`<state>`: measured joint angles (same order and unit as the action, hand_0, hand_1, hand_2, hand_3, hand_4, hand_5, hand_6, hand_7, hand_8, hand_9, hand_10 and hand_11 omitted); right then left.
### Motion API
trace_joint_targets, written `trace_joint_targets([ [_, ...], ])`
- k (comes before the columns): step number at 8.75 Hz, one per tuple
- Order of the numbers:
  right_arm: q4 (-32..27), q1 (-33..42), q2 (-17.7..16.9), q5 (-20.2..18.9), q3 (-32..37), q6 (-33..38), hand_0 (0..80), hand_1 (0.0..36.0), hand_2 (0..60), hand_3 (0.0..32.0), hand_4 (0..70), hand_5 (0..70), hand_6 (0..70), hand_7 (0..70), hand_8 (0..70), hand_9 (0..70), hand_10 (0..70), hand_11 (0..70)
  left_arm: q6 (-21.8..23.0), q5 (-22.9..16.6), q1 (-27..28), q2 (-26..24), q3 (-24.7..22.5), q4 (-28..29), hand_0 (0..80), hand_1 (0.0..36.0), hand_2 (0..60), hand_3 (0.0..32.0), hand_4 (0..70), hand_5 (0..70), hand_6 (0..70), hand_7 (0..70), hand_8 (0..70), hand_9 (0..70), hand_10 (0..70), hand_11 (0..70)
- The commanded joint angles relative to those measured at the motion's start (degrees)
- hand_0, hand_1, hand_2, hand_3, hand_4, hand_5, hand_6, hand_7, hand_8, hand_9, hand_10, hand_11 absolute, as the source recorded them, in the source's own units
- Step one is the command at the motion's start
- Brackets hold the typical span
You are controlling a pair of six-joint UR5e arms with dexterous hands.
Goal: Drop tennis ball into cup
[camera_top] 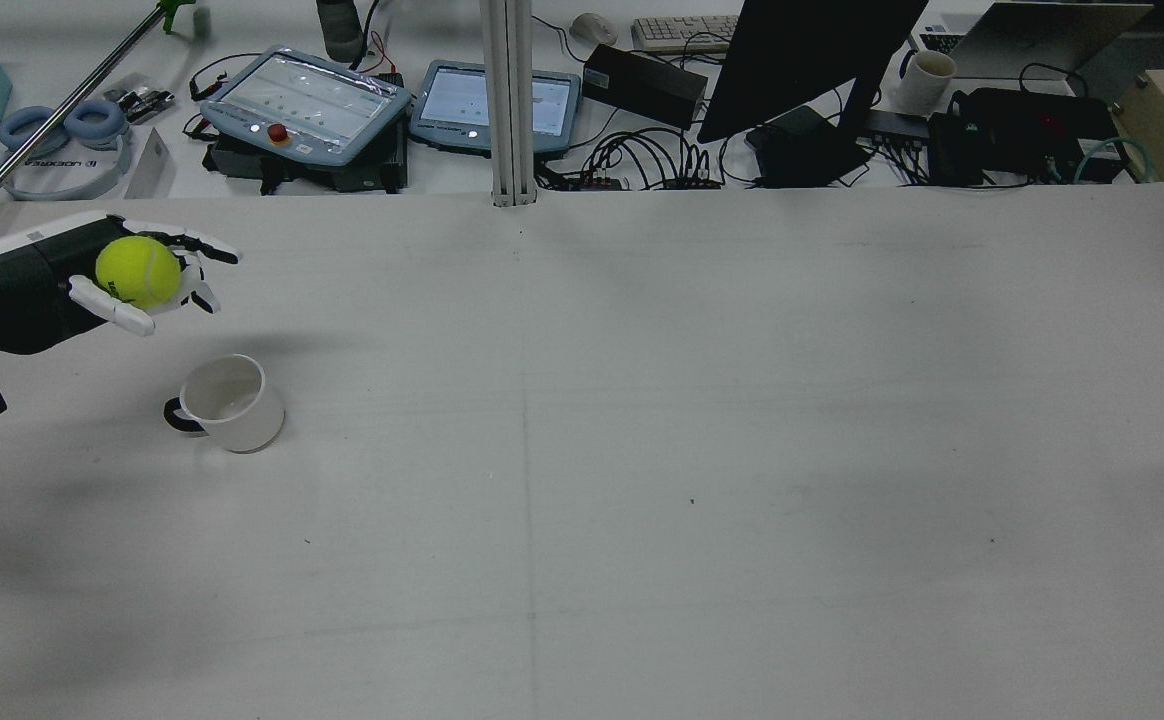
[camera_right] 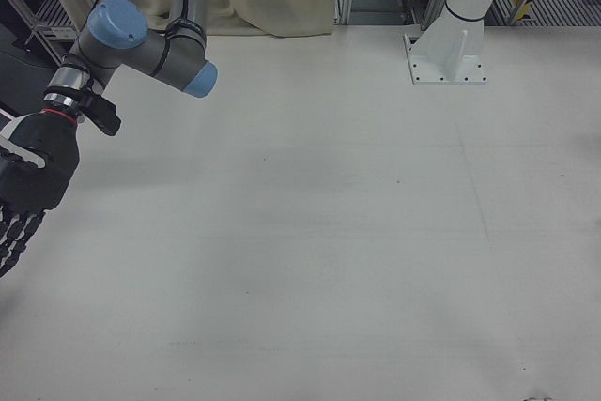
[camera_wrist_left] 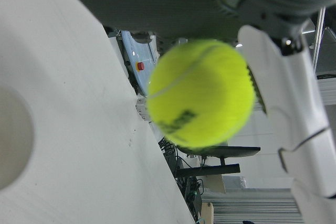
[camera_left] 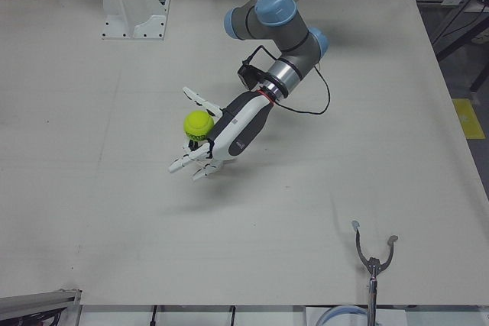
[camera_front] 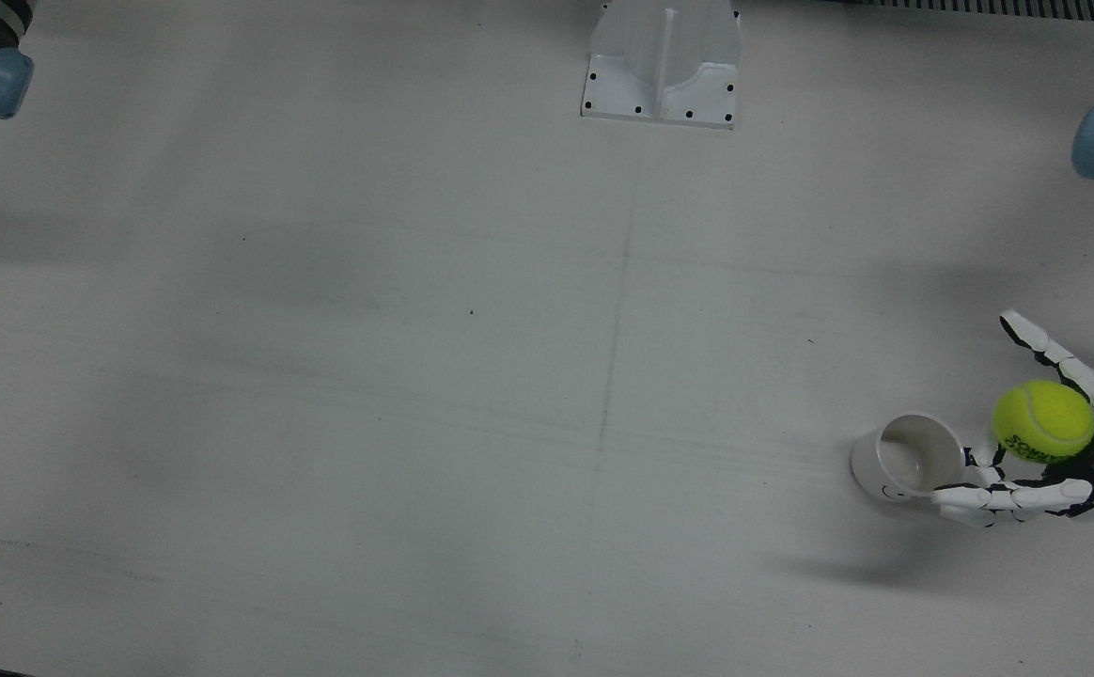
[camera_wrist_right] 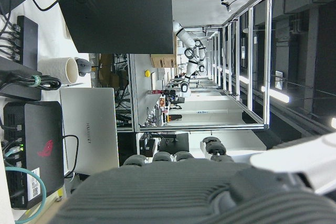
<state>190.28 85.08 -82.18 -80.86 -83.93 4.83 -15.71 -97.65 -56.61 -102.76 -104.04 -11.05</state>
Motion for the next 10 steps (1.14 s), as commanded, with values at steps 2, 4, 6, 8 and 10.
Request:
trace_joint_targets([
  [2,0.0,0.0,0.0,0.0,0.08,0.0,0.0,0.0,0.0,0.0,0.0,0.0,0.0,0.0,0.0,0.0,0.0,0.0,0.15,-0.09,0.0,0.02,0.06,0.68,47.7,14.3,1.4,0.0,17.6,1.3,3.2,24.2,0.0,3.4,0.0,0.0],
  [4,0.0,0.0,0.0,0.0,0.08,0.0,0.0,0.0,0.0,0.0,0.0,0.0,0.0,0.0,0.0,0.0,0.0,0.0,0.24,-0.09,0.0,0.11,0.06,0.77,47.8,14.8,2.5,0.0,17.0,1.4,3.3,24.9,0.0,3.5,0.0,0.0],
  [6,0.0,0.0,0.0,0.0,-0.01,0.0,0.0,0.0,0.0,0.0,0.0,0.0,0.0,0.0,0.0,0.0,0.0,0.0,1.11,-0.26,-0.34,-0.33,-0.98,0.86,47.4,15.2,7.2,0.0,17.0,2.1,7.2,24.3,0.8,3.4,0.0,0.0],
  [8,0.0,0.0,0.0,0.0,-0.01,0.0,0.0,0.0,0.0,0.0,0.0,0.0,0.0,0.0,0.0,0.0,0.0,0.0,2.53,-0.18,-7.07,-3.21,-0.65,-1.76,46.9,15.6,7.3,0.0,13.7,0.8,1.9,23.7,0.0,3.3,0.0,0.0],
  [10,0.0,0.0,0.0,0.0,-0.01,0.0,0.0,0.0,0.0,0.0,0.0,0.0,0.0,0.0,0.0,0.0,0.0,0.0,1.48,-0.35,-14.12,-7.78,1.11,-5.54,46.6,15.2,2.9,0.0,0.1,1.2,4.3,11.3,0.7,0.9,0.0,0.0],
])
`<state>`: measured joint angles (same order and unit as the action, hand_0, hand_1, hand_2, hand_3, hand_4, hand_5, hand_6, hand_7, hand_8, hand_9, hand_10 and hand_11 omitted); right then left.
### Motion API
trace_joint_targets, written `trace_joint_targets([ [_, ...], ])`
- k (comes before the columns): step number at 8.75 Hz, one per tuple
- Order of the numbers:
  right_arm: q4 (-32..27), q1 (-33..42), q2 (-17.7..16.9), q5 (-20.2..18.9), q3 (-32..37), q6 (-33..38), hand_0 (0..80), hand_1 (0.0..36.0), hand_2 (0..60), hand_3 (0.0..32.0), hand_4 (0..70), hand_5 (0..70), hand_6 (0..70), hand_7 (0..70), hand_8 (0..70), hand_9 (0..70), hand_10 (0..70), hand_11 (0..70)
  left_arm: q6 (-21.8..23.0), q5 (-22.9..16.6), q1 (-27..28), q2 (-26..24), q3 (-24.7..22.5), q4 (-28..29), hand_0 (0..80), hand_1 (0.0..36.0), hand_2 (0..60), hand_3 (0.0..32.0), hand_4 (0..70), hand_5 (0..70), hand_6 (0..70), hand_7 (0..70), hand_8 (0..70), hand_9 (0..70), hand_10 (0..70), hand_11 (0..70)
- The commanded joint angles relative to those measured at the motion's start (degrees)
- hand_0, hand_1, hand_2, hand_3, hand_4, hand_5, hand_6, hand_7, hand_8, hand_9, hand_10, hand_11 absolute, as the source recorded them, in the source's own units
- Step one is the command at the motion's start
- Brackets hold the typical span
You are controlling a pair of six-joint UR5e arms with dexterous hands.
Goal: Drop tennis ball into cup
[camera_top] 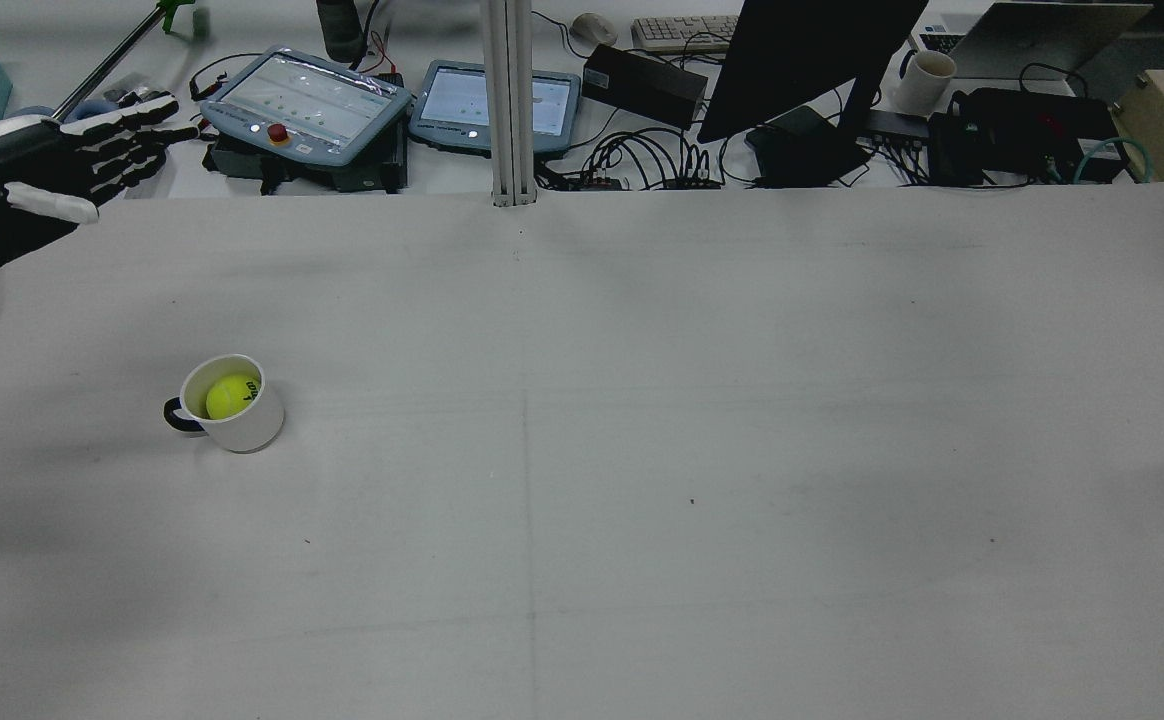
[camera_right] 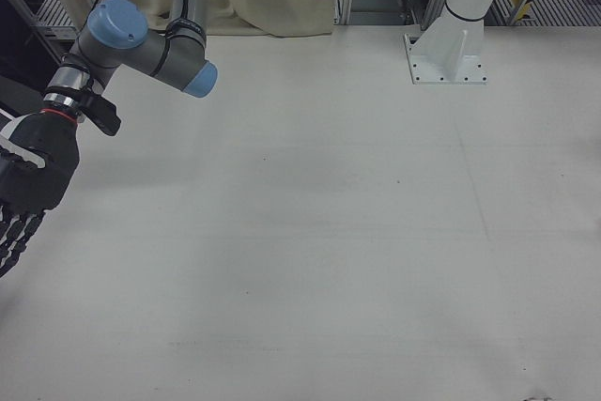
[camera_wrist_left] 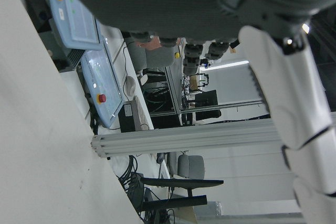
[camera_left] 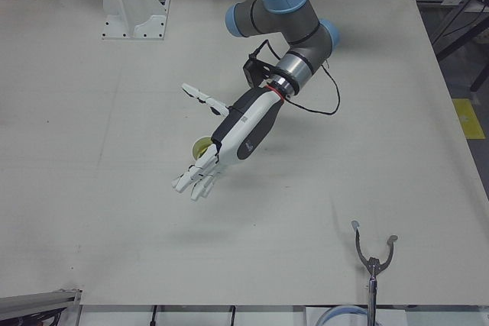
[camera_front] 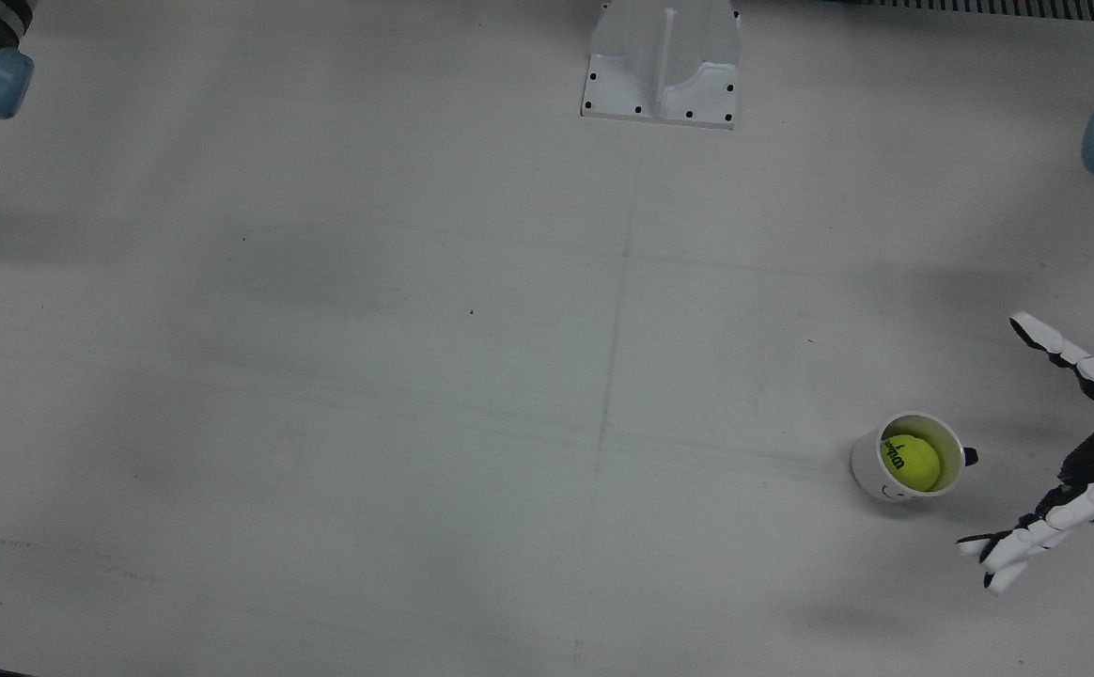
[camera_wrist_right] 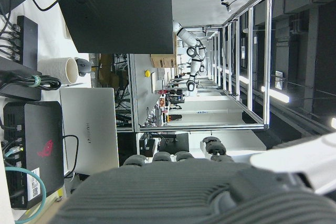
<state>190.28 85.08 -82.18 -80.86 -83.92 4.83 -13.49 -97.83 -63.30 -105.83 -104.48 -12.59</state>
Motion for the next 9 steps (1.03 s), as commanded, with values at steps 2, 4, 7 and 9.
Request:
trace_joint_targets([
  [2,0.0,0.0,0.0,0.0,0.08,0.0,0.0,0.0,0.0,0.0,0.0,0.0,0.0,0.0,0.0,0.0,0.0,0.0,-1.36,-0.25,-15.06,-5.27,3.92,-6.82,46.1,14.9,0.0,0.0,0.0,0.0,0.0,4.5,0.0,0.0,0.0,0.0],
  [4,0.0,0.0,0.0,0.0,0.08,0.0,0.0,0.0,0.0,0.0,0.0,0.0,0.0,0.0,0.0,0.0,0.0,0.0,-1.36,-0.43,-19.56,-4.65,4.11,-8.58,46.4,15.5,0.0,0.0,0.0,0.0,0.0,1.5,0.0,0.0,0.0,0.0],
  [7,0.0,0.0,0.0,0.0,0.08,0.0,0.0,0.0,0.0,0.0,0.0,0.0,0.0,0.0,0.0,0.0,0.0,0.0,-1.28,-0.61,-20.02,-3.08,2.71,-10.52,47.0,16.9,1.9,0.0,0.0,0.0,0.0,1.2,0.0,0.0,0.0,0.0],
  [9,0.0,0.0,0.0,0.0,0.08,0.0,0.0,0.0,0.0,0.0,0.0,0.0,0.0,0.0,0.0,0.0,0.0,0.0,-1.28,-0.61,-20.46,-2.19,2.44,-10.43,47.3,17.4,1.7,0.0,0.0,0.0,0.0,2.0,0.0,0.0,0.0,0.0],
])
